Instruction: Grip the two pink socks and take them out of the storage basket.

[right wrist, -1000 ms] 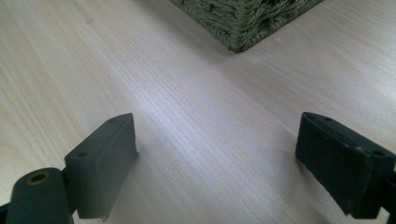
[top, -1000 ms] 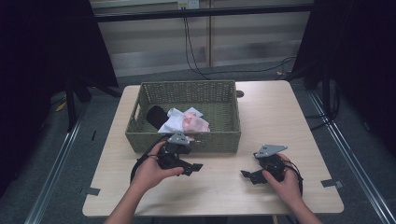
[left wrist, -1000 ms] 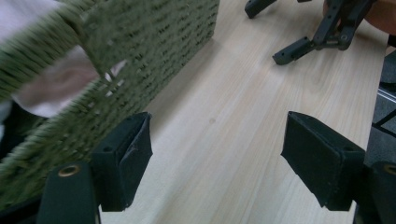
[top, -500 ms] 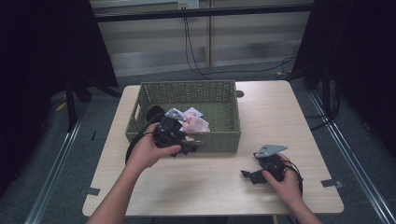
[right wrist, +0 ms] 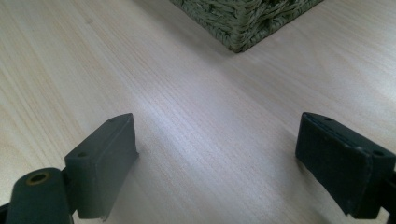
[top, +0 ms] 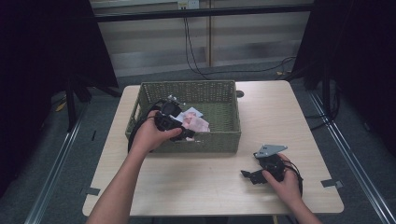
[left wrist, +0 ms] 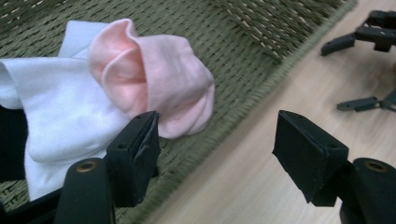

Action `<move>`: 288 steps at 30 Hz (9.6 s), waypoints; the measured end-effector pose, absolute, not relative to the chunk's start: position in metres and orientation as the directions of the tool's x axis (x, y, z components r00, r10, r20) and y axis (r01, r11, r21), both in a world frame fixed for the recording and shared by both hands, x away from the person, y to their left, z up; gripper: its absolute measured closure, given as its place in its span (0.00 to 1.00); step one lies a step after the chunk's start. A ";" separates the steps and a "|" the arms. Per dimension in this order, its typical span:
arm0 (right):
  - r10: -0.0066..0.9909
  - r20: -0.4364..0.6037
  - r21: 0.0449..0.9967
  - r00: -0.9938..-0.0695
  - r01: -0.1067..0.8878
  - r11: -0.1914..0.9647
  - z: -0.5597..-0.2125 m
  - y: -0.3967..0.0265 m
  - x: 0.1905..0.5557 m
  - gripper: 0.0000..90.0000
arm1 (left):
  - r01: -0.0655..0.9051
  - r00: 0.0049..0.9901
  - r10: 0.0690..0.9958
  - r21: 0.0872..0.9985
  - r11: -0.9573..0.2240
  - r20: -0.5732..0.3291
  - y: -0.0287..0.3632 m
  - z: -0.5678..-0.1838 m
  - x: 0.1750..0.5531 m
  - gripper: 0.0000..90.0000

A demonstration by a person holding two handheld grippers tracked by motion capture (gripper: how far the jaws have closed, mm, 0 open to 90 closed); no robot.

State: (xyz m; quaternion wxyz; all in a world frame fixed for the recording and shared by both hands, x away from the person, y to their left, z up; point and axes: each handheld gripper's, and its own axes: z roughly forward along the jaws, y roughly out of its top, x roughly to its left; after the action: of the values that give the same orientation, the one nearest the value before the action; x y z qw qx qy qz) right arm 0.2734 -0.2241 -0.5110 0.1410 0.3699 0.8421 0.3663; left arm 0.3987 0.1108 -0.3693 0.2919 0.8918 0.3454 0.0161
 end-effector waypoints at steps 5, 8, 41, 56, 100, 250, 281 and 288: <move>0.726 0.031 0.722 -0.687 0.518 0.459 -0.511 -0.224 0.273 0.13 | 0.640 0.731 0.660 0.509 -0.575 -0.173 0.109 -0.371 0.412 0.39; 0.725 0.032 0.722 -0.688 0.517 0.459 -0.511 -0.224 0.274 0.13 | 0.661 0.711 0.683 0.491 -0.567 -0.167 0.106 -0.373 0.421 0.44; 0.726 0.028 0.723 -0.687 0.516 0.460 -0.511 -0.224 0.274 0.13 | 0.726 0.671 0.726 0.330 -0.603 -0.151 0.080 -0.390 0.462 0.98; 0.725 0.031 0.722 -0.688 0.517 0.459 -0.511 -0.224 0.274 0.13 | 0.736 0.660 0.731 0.338 -0.586 -0.170 0.101 -0.333 0.456 0.98; 0.725 0.031 0.721 -0.688 0.518 0.460 -0.511 -0.224 0.274 0.13 | 0.761 0.634 0.754 0.313 -0.568 -0.173 0.118 -0.322 0.463 0.98; 0.725 0.032 0.722 -0.687 0.517 0.459 -0.511 -0.224 0.274 0.13 | 0.736 0.648 0.744 0.385 -0.557 -0.164 0.110 -0.387 0.452 0.48; 0.725 0.032 0.722 -0.688 0.518 0.459 -0.511 -0.224 0.274 0.13 | 0.790 0.602 0.779 0.270 -0.551 -0.174 0.132 -0.384 0.461 0.94; 0.726 0.032 0.722 -0.687 0.518 0.459 -0.511 -0.224 0.274 0.13 | 0.795 0.596 0.781 0.272 -0.542 -0.185 0.136 -0.363 0.460 0.94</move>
State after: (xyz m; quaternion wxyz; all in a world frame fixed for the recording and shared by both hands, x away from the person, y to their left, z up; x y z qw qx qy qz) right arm 0.2736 -0.2241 -0.5110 0.1415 0.3692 0.8422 0.3665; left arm 0.4596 0.1360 -0.3626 0.1655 0.8778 0.4491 -0.0208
